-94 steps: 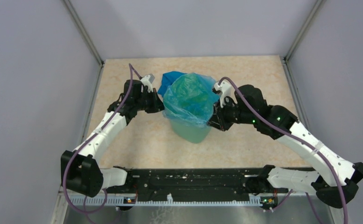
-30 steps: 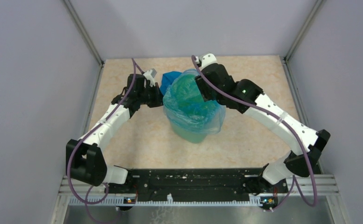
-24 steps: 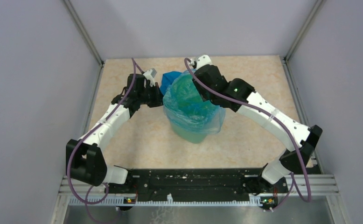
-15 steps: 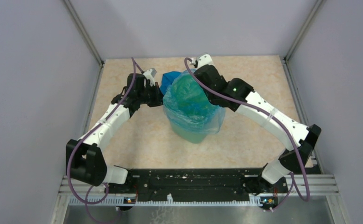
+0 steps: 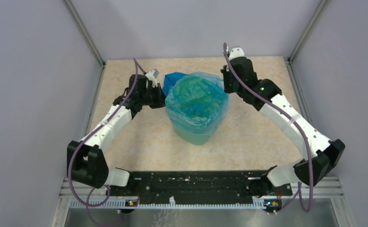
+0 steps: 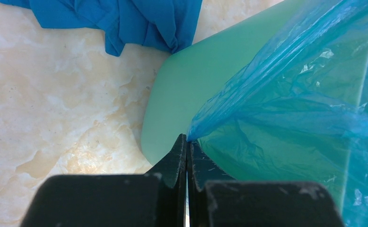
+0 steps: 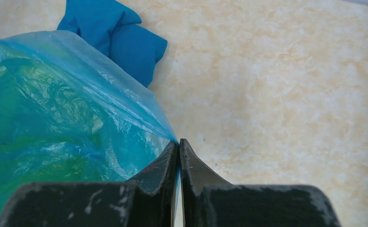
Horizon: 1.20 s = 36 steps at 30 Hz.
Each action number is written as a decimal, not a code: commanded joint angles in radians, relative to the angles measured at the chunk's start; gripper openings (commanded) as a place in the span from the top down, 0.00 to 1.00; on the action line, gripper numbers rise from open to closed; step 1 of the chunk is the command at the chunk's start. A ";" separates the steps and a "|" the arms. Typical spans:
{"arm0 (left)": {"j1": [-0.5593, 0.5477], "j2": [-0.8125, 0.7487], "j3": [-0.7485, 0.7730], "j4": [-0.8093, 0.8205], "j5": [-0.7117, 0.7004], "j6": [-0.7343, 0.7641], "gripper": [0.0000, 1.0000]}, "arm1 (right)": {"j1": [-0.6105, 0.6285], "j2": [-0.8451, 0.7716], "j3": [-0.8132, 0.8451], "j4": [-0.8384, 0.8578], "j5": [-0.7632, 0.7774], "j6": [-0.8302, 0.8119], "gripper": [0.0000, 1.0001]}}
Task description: Put the trash bags into the trash bin
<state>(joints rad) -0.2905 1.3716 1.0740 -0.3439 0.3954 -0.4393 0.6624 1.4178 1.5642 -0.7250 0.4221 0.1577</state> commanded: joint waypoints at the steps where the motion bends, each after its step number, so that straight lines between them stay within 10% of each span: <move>1: 0.001 0.011 0.030 0.041 0.003 0.011 1.00 | -0.102 -0.076 -0.105 0.154 -0.237 0.081 0.95; 21: 0.001 0.063 0.047 0.132 -0.050 0.020 1.00 | -0.330 -0.007 -0.281 0.434 -0.706 0.241 0.96; 36: 0.001 0.112 -0.016 0.168 -0.015 -0.005 1.00 | -0.339 0.086 -0.323 0.409 -0.731 0.263 0.97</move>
<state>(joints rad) -0.2905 1.4879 1.0805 -0.2447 0.3710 -0.4442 0.3286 1.5009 1.2579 -0.3431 -0.2916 0.4061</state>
